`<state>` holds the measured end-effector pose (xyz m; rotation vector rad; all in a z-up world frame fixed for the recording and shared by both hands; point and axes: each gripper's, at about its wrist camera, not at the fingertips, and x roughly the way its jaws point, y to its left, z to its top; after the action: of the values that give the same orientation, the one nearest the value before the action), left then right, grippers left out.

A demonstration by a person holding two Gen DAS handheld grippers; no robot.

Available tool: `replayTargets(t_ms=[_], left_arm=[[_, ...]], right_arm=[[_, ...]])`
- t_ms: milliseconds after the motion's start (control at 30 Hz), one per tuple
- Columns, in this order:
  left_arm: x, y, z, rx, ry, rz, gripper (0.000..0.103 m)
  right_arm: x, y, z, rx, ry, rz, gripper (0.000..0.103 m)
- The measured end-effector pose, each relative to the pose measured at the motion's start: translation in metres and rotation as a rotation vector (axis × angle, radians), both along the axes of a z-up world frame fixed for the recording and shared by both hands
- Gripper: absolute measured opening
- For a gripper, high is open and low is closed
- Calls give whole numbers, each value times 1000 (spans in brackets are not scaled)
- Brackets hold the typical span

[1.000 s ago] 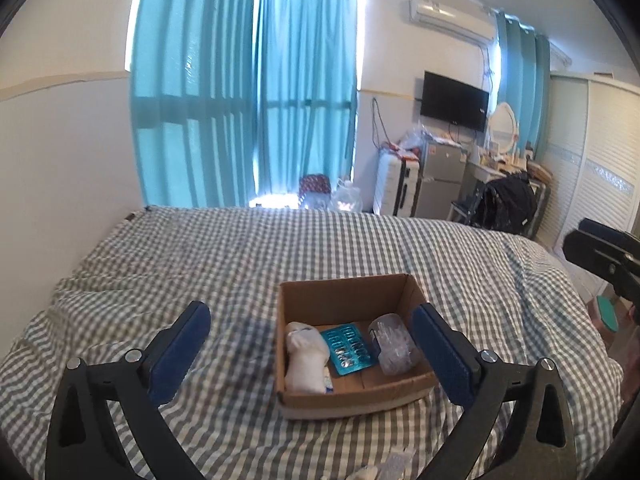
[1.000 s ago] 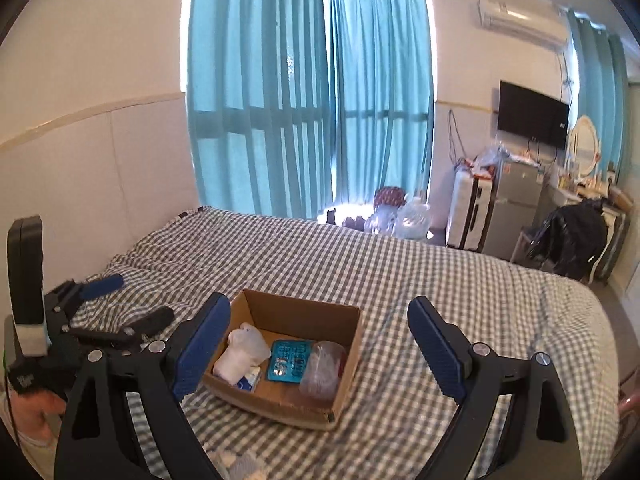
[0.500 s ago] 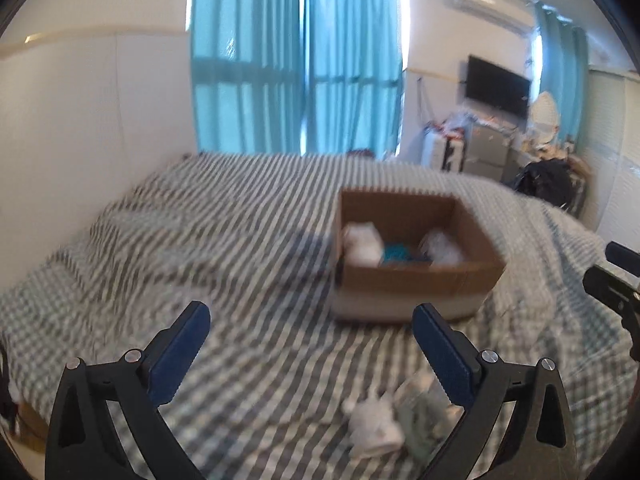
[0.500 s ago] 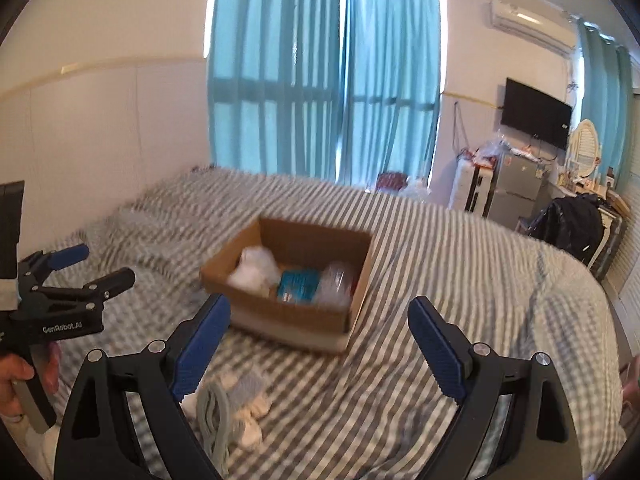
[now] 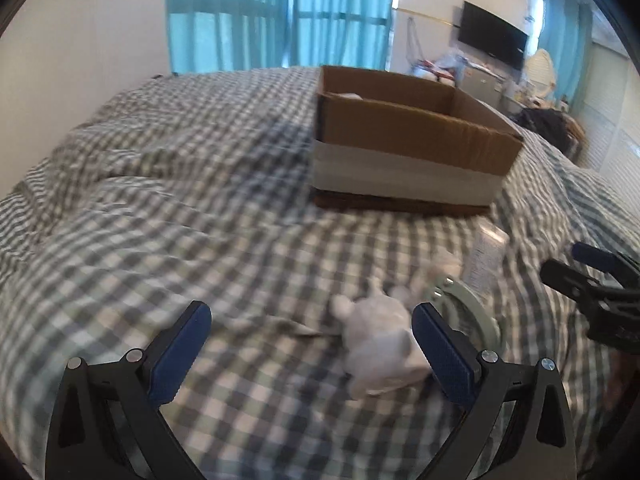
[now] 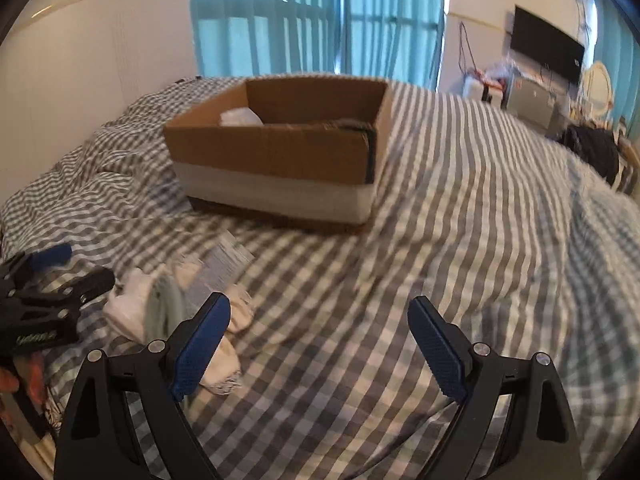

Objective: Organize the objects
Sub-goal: 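Grasp the white figurine with the left tool, then grasp the pale green clip with the right tool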

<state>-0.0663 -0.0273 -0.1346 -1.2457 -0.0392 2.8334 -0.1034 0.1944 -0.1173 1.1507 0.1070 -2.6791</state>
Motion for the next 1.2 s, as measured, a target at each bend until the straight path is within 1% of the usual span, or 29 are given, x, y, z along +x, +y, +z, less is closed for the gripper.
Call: replayTargets(t_ms=[133, 167, 233, 300, 333, 367, 433, 567, 767, 833, 900, 967, 1000, 1033, 1067, 1133, 1167, 1200], left_arm=[[-3, 25, -13, -34, -42, -86, 96], [-4, 31, -18, -41, -51, -105, 90], [-7, 35, -23, -46, -66, -121, 82], [-10, 34, -29, -20, -91, -133, 69], [-11, 33, -31, -1, -110, -141, 57], [-12, 32, -34, 6, -130, -145, 55], [-10, 32, -34, 7, -120, -149, 55], [-4, 28, -22, -1, -86, -134, 55], [8, 10, 2, -93, -10, -53, 55], [10, -2, 5, -101, -4, -25, 55], [12, -13, 6, -88, -3, -2, 55], [14, -24, 6, -70, -4, 19, 55], [14, -27, 7, -61, -3, 27, 55], [15, -31, 7, -50, -1, 34, 55], [15, -35, 6, -34, -1, 41, 55], [16, -39, 5, -16, -1, 41, 55], [16, -40, 4, -16, 1, 41, 55], [16, -38, 4, -17, 3, 38, 55]], right_arm=[[-6, 5, -6, -7, -18, -19, 91], [-7, 5, -6, -6, -22, -20, 91], [-9, 5, -8, -3, -27, -20, 91], [-9, 4, -9, 2, -32, -17, 91], [-10, 3, -10, 4, -33, -14, 91], [-9, 2, -10, 6, -33, -9, 91], [-6, 0, -8, 8, -25, -5, 91], [3, -7, -2, -5, -18, 2, 91], [16, -32, 3, -20, -30, 54, 91], [18, -45, 2, -15, -41, 79, 91], [22, -59, 0, -14, -55, 111, 90], [25, -75, -6, -2, -83, 152, 82], [25, -82, -9, 11, -95, 165, 74], [25, -87, -12, 22, -109, 179, 68], [26, -94, -16, 28, -126, 195, 64], [27, -103, -22, 43, -148, 212, 52], [27, -107, -26, 56, -157, 220, 48], [27, -110, -28, 59, -164, 225, 39]])
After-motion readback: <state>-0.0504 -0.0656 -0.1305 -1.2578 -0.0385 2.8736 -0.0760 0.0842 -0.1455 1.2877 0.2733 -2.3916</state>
